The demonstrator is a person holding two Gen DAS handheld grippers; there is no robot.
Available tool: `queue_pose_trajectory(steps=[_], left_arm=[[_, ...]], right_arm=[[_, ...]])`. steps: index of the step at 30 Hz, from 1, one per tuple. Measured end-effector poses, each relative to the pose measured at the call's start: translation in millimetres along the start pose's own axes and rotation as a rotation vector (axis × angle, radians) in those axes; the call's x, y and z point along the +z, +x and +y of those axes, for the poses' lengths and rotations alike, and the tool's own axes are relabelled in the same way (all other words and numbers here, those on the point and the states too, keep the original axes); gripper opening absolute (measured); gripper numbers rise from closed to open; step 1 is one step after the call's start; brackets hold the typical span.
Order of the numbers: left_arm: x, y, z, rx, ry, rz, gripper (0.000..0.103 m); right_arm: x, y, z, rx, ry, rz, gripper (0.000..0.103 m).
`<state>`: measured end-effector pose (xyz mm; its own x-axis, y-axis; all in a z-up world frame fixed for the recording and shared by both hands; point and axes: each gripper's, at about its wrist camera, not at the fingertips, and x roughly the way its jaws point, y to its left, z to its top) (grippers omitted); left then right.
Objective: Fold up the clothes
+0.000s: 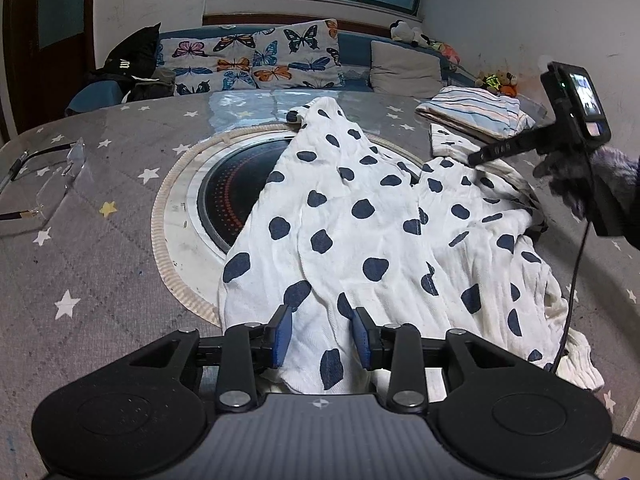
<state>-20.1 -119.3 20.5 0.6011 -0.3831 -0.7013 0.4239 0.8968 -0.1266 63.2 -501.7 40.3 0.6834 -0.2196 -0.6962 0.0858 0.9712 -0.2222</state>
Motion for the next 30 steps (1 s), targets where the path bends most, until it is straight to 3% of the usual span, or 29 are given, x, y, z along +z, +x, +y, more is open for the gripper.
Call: queue_pose_trajectory(steps=[4,9,14,19,23,26,30], left_arm=[[0,0,0,-0.009,0.001,-0.001,0.039],[-1,-1,-2,-0.012,0.006,-0.004,0.042],[1,-4,-2,-0.011,0.004,0.0,0.042],[6,-10,-3,0.002,0.019,-0.003,0.042],[9,-14,0,0.021,0.018,0.0,0.042],[12,-15,2,0.033,0.018,0.005,0.042],[16,-15,5,0.047,0.02,0.012,0.043]], right_arm=[[11,-17,-30,-0.155,0.047,-0.089,0.066],[18,-37,-51,-0.186,0.064,-0.084,0.066],[18,-44,-62,-0.046,0.146,-0.056,0.065],[8,-31,-24,0.096,0.016,0.022,0.079],[2,-14,9,0.136,-0.099,0.077,0.079],[6,-1,10,0.051,-0.143,0.099,0.08],[19,-3,-12,-0.146,-0.088,-0.023,0.083]])
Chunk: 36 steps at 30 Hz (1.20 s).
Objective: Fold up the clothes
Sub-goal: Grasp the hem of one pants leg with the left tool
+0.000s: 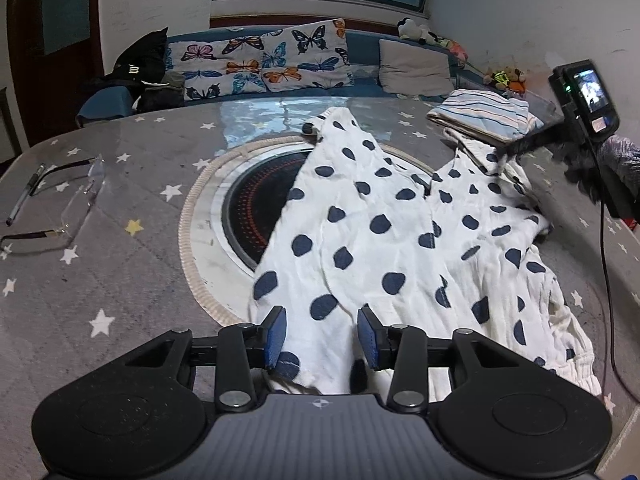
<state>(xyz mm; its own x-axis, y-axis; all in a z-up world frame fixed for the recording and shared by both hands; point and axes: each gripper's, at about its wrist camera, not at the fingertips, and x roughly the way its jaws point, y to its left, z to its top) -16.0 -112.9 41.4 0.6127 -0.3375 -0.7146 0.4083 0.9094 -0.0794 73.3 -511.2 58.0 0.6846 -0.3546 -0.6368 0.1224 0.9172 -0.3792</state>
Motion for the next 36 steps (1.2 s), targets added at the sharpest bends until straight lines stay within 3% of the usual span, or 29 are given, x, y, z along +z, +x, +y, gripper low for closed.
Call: queue_pose_trajectory(steps=[2,5,8,13,14,20,25,32,36], left_arm=[[2,0,1,0.007,0.001,0.004,0.043],[4,0,3,0.017,0.002,0.01,0.043],[2,0,3,0.018,0.007,0.021,0.042],[-2,-4,7,0.028,0.003,0.04,0.043],[-4,-5,8,0.028,0.0,0.045,0.043],[-12,-6,10,0.033,-0.012,0.068,0.043],[-14,-4,12,0.04,-0.016,0.08,0.043],[3,0,11,0.053,0.006,0.069,0.046],[33,10,4,0.068,0.035,0.025,0.057]], right_arm=[[5,-4,-15,-0.083,0.065,-0.052,0.083],[4,-13,-28,0.04,0.129,-0.04,0.083],[-5,-21,-11,0.166,0.043,-0.02,0.078],[-19,-25,28,0.263,-0.089,0.029,0.051],[-21,-22,33,0.273,-0.103,0.046,0.051],[-21,-9,45,0.248,-0.165,0.068,0.051],[-14,8,38,0.144,-0.18,0.056,0.051],[3,21,-14,0.04,0.049,0.034,0.051],[4,15,-28,0.112,0.098,0.031,0.055]])
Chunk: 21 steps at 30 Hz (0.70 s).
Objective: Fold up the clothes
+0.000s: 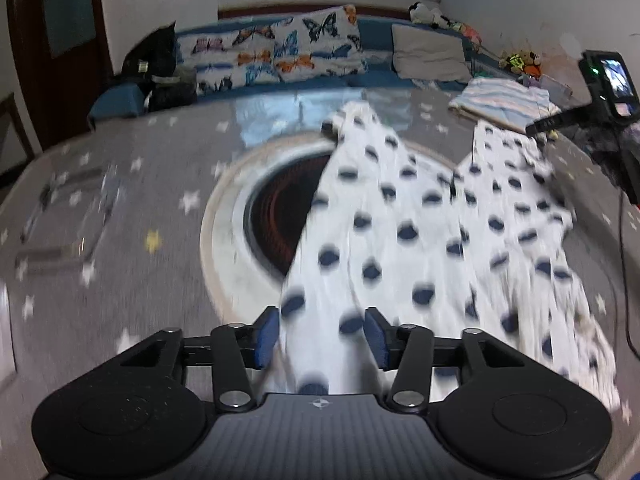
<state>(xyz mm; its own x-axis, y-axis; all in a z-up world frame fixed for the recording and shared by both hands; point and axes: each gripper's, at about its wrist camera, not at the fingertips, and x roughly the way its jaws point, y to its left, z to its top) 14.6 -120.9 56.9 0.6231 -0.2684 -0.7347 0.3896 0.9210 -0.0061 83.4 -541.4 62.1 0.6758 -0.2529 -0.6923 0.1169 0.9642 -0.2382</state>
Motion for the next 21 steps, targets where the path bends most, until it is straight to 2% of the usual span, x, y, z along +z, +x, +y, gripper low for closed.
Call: queue_pose_trajectory(steps=[2,4,6,8,13,16,19,21], left_arm=[[20,9,-1,-0.002,-0.01,-0.022,0.064],[41,19,0,-0.008,-0.028,-0.043,0.067],[63,32,3,-0.029,-0.065,-0.05,0.067],[85,48,8,-0.052,-0.105,-0.047,0.067],[129,88,12,-0.063,-0.146,-0.057,0.06],[146,113,14,-0.07,-0.181,-0.055,0.054],[158,138,15,-0.059,-0.208,-0.045,0.044],[162,153,15,-0.051,-0.219,-0.034,0.042]], right_arm=[[-2,-5,3,0.067,-0.004,0.007,0.06],[-7,-10,11,0.139,-0.019,0.014,0.07],[-12,-13,22,0.189,-0.035,0.026,0.07],[-17,-14,29,0.204,-0.03,0.028,0.07],[-31,-16,45,0.236,-0.013,0.032,0.07],[-39,-17,54,0.255,-0.003,0.035,0.073],[-46,-18,62,0.271,0.006,0.038,0.075],[-47,-17,63,0.27,0.007,0.041,0.076]])
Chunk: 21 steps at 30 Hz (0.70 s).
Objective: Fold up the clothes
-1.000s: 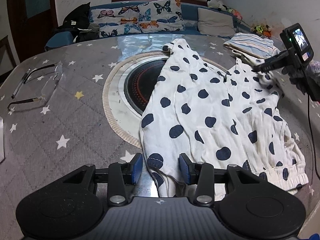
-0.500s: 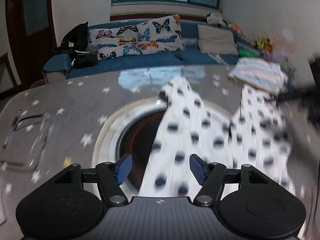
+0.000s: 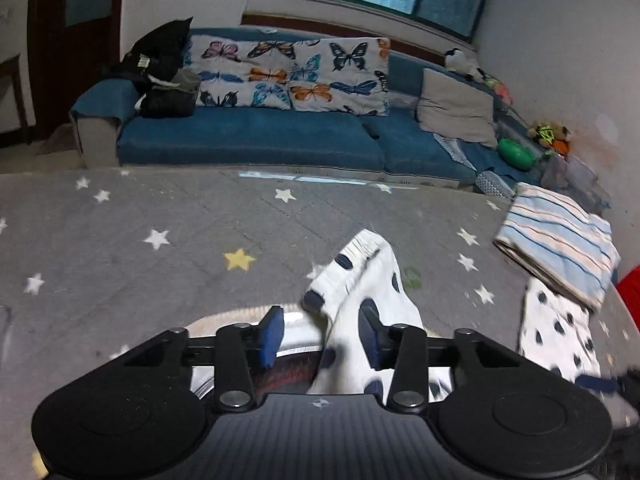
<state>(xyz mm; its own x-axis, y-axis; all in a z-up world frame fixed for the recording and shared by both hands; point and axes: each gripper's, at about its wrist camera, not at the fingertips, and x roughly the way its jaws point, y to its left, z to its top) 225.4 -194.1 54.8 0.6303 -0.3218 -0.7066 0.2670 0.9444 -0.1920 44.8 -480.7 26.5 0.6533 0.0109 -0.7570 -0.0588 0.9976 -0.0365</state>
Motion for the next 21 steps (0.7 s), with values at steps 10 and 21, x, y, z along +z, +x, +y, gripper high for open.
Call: queue_pose_trajectory(steps=[10,21], left_arm=[[2,35,-5,0.012,-0.012,0.03,0.027],[9,33,-13,0.028,0.051,-0.018,0.001]], right_arm=[[-3,2,-2,-0.001,0.0,0.002,0.083],[-1,3,2,0.011,-0.022,0.008,0.085]])
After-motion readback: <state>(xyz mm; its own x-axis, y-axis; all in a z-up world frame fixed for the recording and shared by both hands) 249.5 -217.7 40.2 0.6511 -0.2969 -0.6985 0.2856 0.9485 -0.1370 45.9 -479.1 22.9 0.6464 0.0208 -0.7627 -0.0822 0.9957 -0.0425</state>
